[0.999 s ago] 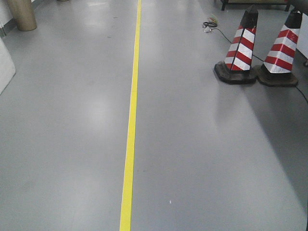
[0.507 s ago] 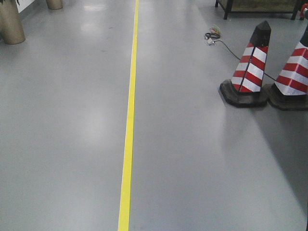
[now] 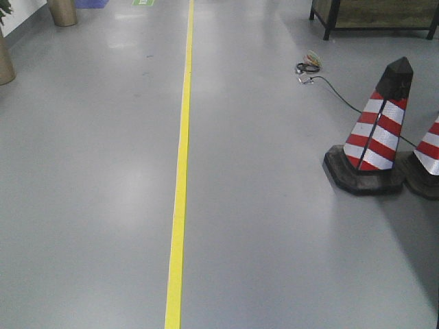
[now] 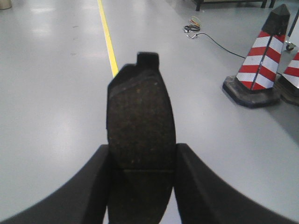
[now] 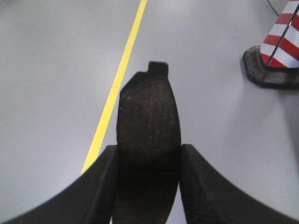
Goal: Move and align brake pads A on conveyor
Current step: 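Drive past the red-and-white cones toward the conveyor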
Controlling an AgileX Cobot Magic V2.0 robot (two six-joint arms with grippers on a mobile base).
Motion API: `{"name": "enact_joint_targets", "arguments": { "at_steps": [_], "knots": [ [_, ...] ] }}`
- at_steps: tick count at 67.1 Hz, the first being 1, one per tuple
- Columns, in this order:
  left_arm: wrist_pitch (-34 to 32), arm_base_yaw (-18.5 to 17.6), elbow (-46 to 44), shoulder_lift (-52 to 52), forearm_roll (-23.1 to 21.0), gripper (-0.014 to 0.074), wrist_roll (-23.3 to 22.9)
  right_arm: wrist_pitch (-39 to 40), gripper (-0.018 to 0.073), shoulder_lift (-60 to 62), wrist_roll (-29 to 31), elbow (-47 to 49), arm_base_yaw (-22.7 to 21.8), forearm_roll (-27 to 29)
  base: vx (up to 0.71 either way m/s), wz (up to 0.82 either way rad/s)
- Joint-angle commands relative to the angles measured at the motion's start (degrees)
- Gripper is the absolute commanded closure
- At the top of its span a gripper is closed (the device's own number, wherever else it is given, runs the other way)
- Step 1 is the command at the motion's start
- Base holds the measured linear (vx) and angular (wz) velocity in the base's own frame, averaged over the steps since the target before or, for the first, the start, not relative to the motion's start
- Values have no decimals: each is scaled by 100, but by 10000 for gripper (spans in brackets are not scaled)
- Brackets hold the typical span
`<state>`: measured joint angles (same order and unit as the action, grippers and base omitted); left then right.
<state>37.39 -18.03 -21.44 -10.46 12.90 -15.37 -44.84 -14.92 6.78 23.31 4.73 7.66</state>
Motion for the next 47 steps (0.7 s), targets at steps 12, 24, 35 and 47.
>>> {"name": "enact_joint_targets", "arguments": {
  "at_steps": [12, 24, 35, 47],
  "knots": [
    [-507, -6, -165, -55, 46, 603, -1, 500, 564, -37, 55, 166, -7, 12, 73, -7],
    [-507, -6, -165, -55, 46, 603, -1, 500, 564, -37, 55, 166, -7, 12, 71, -4],
    [-507, -6, -165, -55, 46, 603, -1, 500, 564, -37, 55, 166, -7, 12, 67, 1],
    [-507, -6, -165, -55, 46, 603, -1, 500, 564, -37, 55, 166, -7, 12, 62, 5]
  ]
}}
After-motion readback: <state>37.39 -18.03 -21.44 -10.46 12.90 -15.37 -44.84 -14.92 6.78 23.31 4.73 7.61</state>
